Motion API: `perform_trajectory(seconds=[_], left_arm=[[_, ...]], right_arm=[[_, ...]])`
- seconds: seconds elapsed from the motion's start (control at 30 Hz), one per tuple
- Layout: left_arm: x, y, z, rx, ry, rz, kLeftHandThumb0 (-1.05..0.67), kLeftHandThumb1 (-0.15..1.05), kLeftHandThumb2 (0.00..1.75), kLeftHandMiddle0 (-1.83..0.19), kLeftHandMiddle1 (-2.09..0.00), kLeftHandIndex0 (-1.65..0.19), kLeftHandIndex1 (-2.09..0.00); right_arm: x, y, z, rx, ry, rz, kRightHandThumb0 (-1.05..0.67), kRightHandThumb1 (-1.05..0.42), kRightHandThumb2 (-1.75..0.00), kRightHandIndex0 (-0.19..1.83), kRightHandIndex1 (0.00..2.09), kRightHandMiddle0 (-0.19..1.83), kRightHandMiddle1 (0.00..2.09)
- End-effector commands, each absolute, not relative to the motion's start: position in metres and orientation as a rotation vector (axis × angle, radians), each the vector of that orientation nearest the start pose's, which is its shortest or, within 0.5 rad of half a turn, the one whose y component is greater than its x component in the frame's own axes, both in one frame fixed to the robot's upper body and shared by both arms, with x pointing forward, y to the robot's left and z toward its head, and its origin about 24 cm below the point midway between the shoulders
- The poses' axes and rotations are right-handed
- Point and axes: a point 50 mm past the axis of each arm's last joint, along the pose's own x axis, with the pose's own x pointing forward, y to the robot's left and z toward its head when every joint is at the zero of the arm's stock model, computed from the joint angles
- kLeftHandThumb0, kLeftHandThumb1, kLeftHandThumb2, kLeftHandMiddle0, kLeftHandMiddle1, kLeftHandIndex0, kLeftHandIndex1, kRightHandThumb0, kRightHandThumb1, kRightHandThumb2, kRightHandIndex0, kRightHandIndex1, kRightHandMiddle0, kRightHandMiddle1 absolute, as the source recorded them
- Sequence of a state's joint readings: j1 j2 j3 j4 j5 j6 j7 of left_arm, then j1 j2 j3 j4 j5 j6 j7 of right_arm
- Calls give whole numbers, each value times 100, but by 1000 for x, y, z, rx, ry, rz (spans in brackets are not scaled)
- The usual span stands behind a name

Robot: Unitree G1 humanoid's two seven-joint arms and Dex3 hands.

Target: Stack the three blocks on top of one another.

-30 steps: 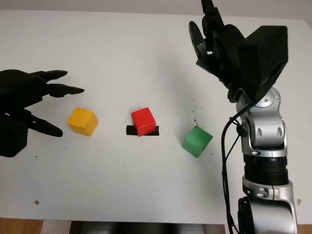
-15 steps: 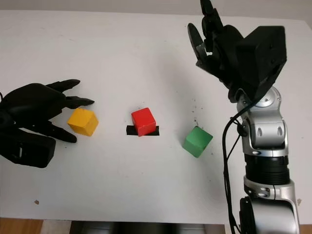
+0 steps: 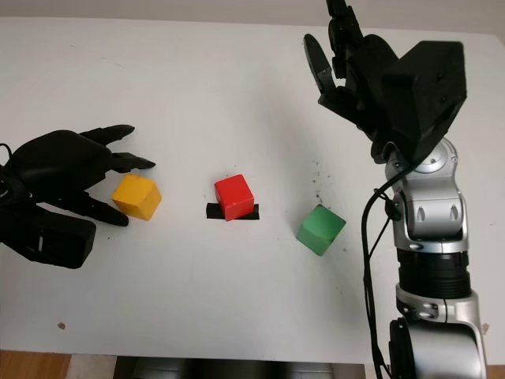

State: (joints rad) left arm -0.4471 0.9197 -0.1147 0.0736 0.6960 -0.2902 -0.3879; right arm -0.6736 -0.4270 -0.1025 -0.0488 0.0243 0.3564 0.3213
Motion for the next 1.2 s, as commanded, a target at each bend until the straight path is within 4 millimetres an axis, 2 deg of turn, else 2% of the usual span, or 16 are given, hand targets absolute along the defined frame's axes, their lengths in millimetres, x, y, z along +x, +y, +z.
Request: perform_trajectory(seconds=[0.0, 0.07, 0.23, 0.63, 0.8, 0.97, 1.17], left_arm=[[306, 239, 186, 1679, -263, -383, -61, 105, 10, -23, -8, -21, -108], [306, 241, 186, 1640, -285, -380, -52, 105, 10, -28, -7, -20, -130], [306, 243, 186, 1600, -293, -384, -46, 105, 12, -31, -7, -16, -147], [307, 246, 183, 1543, -299, -412, -45, 104, 6, -34, -7, -23, -135], [309, 246, 182, 1266, -275, -459, -37, 105, 9, -34, -6, -16, -146], [308, 247, 190, 964, -231, -498, -38, 105, 9, -33, -5, -14, -150], [308, 247, 198, 745, -210, -533, -43, 105, 7, -34, -6, -17, -156]], right_arm=[[333, -191, 246, -421, -363, 214, -76, -105, -67, -19, 0, -19, 0], [333, -191, 245, -423, -366, 210, -76, -105, -64, -19, 0, -19, 0], [333, -192, 244, -439, -367, 199, -75, -105, -63, -19, 0, -19, 0], [333, -194, 244, -423, -360, 190, -74, -105, -58, -19, 0, -19, 0], [333, -193, 245, -430, -365, 193, -73, -105, -58, -19, 0, -19, 0], [332, -191, 244, -413, -362, 194, -72, -105, -57, -19, 0, -19, 0], [331, -191, 243, -425, -351, 195, -73, -105, -59, -19, 0, -19, 0]])
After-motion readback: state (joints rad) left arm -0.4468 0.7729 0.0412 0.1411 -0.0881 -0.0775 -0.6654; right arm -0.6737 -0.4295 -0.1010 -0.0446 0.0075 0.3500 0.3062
